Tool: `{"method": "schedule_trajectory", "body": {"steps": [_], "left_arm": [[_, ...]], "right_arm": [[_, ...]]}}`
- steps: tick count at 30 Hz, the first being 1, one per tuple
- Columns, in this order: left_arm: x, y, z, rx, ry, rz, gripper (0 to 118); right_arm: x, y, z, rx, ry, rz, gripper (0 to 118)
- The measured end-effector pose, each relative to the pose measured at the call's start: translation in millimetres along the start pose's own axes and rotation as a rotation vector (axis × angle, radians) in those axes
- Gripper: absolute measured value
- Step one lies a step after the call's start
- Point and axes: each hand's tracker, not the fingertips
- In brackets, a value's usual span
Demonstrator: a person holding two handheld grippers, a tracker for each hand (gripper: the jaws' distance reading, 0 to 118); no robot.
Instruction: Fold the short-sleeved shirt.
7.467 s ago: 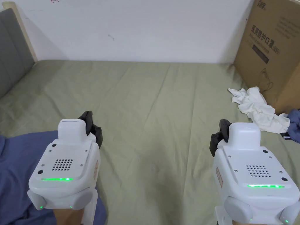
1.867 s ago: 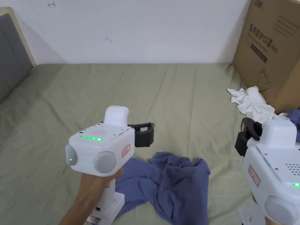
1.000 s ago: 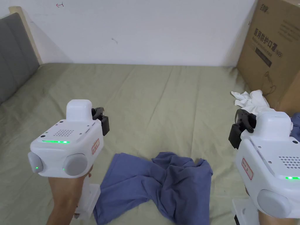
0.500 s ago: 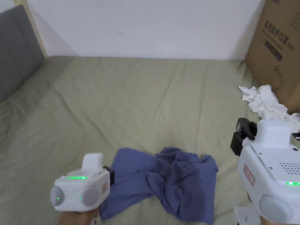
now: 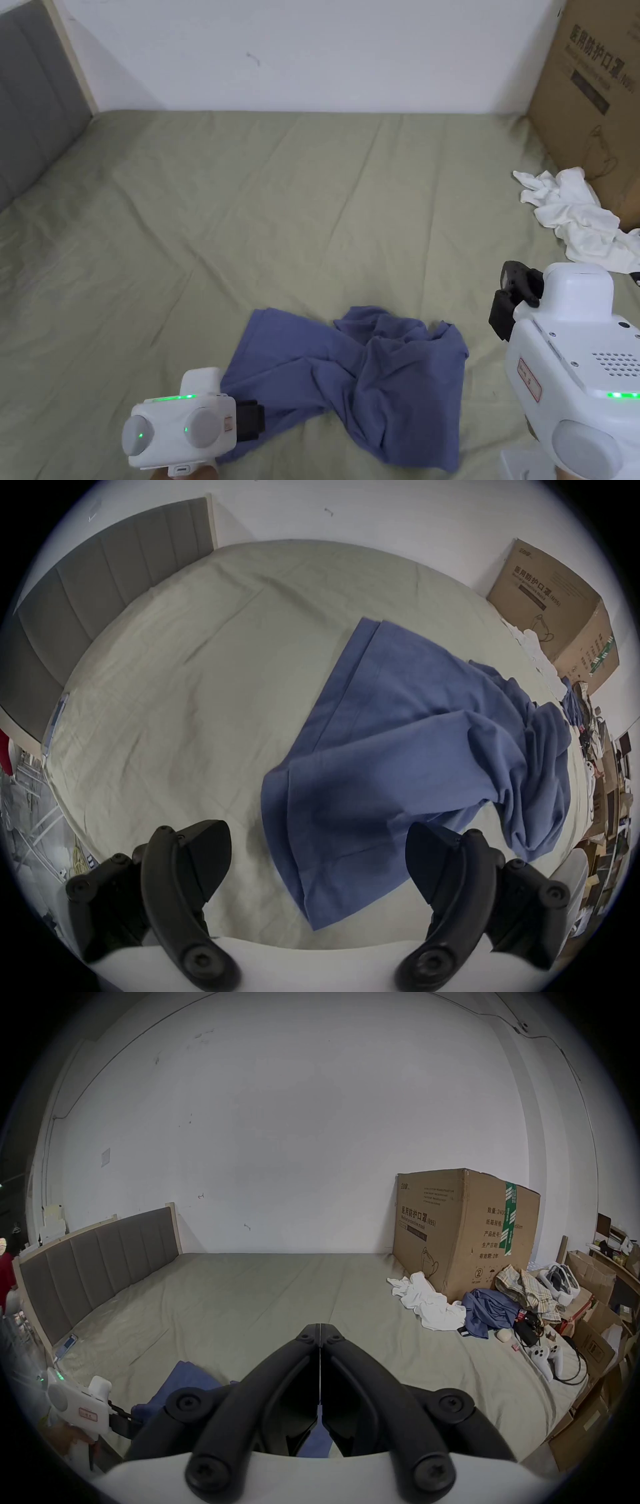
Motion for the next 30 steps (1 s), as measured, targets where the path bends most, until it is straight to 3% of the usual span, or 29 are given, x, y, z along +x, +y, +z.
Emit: {"method": "schedule_trajectory", "body": {"steps": [2,5,10,13,17,19,20,23,24,30], "left_arm": [[1.8,-0.1,-3.7,-0.020,0.019,0.007,105],[7.4,-3.8,-8.4,-0.012,0.028,-0.015,64],[15.4,-8.1,-10.1,0.016,0.038,-0.060,47],[9.7,-6.2,-0.9,0.068,-0.028,-0.012,10],[11.5,-1.7,25.6,0.145,-0.050,-0.017,9],[11.9,3.0,37.8,0.180,-0.076,-0.018,9],[12.0,5.5,42.6,0.193,-0.084,-0.018,9],[14.1,11.4,48.4,0.228,-0.087,-0.029,9],[14.6,13.3,48.3,0.226,-0.090,-0.028,9],[18.3,19.2,41.4,0.220,-0.096,-0.047,9]], "right_arm": [[1.5,-2.0,-2.0,-0.007,0.003,0.001,3],[3.0,-5.4,-5.5,-0.020,0.004,0.002,3],[7.4,-12.4,-15.5,-0.045,0.003,0.000,3],[13.9,-17.0,-29.4,-0.080,0.000,-0.018,3],[23.3,-26.1,-66.3,-0.205,-0.010,-0.016,6],[27.7,-33.2,-92.7,-0.303,0.000,-0.014,21],[30.0,-38.7,-106.4,-0.343,0.009,-0.016,38],[38.1,-58.8,-147.3,-0.464,0.033,-0.020,104],[39.1,-63.9,-157.9,-0.502,0.030,-0.022,110],[45.4,-102.6,-224.1,-0.753,0.045,-0.092,111]]}}
